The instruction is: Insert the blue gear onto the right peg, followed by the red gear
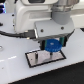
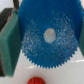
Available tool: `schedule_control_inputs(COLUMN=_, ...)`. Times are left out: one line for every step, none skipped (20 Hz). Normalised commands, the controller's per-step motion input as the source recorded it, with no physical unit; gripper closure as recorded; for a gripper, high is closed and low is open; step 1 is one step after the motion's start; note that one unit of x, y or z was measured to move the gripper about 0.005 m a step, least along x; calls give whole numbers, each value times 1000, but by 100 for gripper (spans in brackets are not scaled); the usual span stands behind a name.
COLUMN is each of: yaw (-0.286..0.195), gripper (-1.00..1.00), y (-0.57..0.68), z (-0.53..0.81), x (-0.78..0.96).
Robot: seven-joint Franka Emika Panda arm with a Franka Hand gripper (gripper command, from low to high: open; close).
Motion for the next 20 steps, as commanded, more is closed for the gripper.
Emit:
schedule_control_inputs(yaw=0, gripper=100, y=1, z=-125, x=229)
schedule_control_inputs(yaw=0, gripper=100, y=4, z=-141, x=244)
schedule_control_inputs(yaw=0, gripper=100, y=0, z=-132, x=309)
schedule_control_inputs(yaw=0, gripper=100, y=1, z=-128, x=306)
schedule_control_inputs(yaw=0, gripper=100, y=-1, z=-123, x=359)
schedule_control_inputs(yaw=0, gripper=100, y=-2, z=-127, x=351)
schedule_control_inputs(yaw=0, gripper=100, y=4, z=-26, x=332)
schedule_control_inputs(yaw=0, gripper=100, y=1, z=-124, x=303)
schedule_control_inputs(yaw=0, gripper=100, y=2, z=-97, x=316)
schedule_control_inputs(yaw=0, gripper=100, y=5, z=-67, x=310)
schedule_control_inputs(yaw=0, gripper=100, y=0, z=0, x=-17)
schedule_control_inputs(yaw=0, gripper=100, y=0, z=143, x=-86)
schedule_control_inputs(yaw=0, gripper=100, y=0, z=291, x=-89)
schedule_control_inputs(yaw=0, gripper=100, y=0, z=363, x=-26)
schedule_control_inputs(yaw=0, gripper=100, y=0, z=220, x=0)
schedule_control_inputs(yaw=0, gripper=100, y=4, z=65, x=273)
schedule_control_inputs(yaw=0, gripper=100, y=9, z=302, x=260)
schedule_control_inputs(yaw=0, gripper=100, y=19, z=352, x=261)
schedule_control_inputs(yaw=0, gripper=100, y=8, z=221, x=306)
schedule_control_inputs(yaw=0, gripper=100, y=8, z=114, x=332)
